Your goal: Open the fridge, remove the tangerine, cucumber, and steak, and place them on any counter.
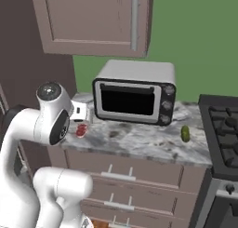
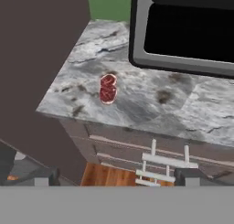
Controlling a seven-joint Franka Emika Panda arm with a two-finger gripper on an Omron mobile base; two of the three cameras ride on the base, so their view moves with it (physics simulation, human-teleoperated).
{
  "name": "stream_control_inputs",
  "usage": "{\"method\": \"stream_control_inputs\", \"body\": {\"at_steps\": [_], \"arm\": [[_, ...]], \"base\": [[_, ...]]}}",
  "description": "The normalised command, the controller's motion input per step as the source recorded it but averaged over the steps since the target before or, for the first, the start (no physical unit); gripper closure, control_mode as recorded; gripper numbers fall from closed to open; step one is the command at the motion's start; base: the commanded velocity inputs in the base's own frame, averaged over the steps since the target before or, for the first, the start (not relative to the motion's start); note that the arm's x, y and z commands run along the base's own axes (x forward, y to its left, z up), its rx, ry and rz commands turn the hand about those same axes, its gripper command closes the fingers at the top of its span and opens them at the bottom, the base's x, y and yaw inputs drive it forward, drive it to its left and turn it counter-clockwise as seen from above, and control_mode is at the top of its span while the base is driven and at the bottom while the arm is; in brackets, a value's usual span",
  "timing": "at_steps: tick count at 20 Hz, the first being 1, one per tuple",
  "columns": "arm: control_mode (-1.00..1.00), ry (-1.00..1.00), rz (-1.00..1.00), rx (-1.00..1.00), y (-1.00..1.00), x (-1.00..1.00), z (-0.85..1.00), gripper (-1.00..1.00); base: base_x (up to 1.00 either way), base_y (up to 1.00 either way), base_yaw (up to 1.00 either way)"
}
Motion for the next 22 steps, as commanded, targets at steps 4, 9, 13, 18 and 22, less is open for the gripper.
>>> {"method": "stream_control_inputs", "body": {"at_steps": [4,9,13,18,22], "arm": [[1.0,0.0,0.0,0.0,0.0,0.0,0.0,-1.0],[1.0,0.0,0.0,0.0,0.0,0.0,0.0,-1.0],[1.0,0.0,0.0,0.0,0.0,0.0,0.0,-1.0],[1.0,0.0,0.0,0.0,0.0,0.0,0.0,-1.0],[1.0,0.0,0.0,0.0,0.0,0.0,0.0,-1.0]], "base": [[-1.0,-0.4,-0.14],[-1.0,-0.24,-0.16],[-1.0,0.13,-0.1],[-0.81,0.98,-0.06],[-0.21,1.0,-0.06]]}}
